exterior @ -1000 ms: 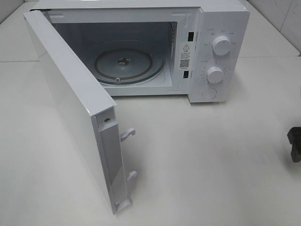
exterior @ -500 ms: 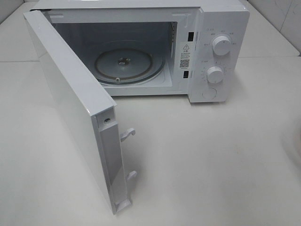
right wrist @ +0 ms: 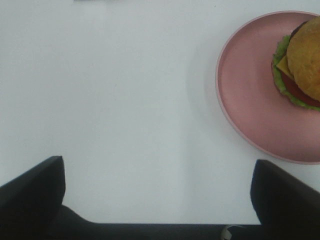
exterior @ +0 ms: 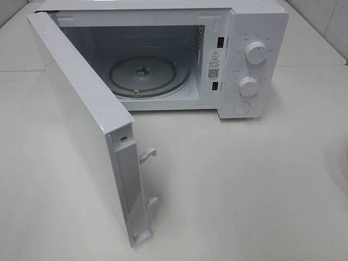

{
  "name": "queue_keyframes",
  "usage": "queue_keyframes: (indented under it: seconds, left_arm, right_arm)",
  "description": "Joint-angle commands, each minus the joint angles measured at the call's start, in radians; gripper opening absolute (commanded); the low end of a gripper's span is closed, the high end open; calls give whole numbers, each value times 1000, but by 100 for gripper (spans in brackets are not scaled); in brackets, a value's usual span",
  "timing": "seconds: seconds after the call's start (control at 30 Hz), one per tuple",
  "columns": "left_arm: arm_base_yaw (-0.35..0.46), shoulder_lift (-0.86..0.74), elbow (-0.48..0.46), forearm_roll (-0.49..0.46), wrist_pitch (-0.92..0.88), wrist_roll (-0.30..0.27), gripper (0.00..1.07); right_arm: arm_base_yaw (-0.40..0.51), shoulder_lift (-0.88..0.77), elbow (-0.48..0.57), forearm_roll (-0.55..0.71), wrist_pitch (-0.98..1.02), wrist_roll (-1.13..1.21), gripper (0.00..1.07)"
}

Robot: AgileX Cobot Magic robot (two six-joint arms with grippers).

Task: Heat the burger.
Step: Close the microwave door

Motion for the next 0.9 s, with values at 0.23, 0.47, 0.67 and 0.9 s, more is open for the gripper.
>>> queue_keyframes:
  seconds: [0.23, 0.47, 0.67, 0.9]
  left_arm:
    - [2, -15, 2, 6, -3, -3, 101]
    - [2, -15, 2, 6, -3, -3, 101]
    - [2, -15, 2, 6, -3, -3, 101]
    - [2, -15, 2, 6, -3, -3, 101]
  right_arm:
    - [-4, -251, 14, -41, 57, -37, 96]
    - [-2, -429, 66, -67, 68, -50, 100]
    - [29, -500, 118, -82, 75, -25, 99]
    - [56, -589, 140, -108, 81, 4, 99]
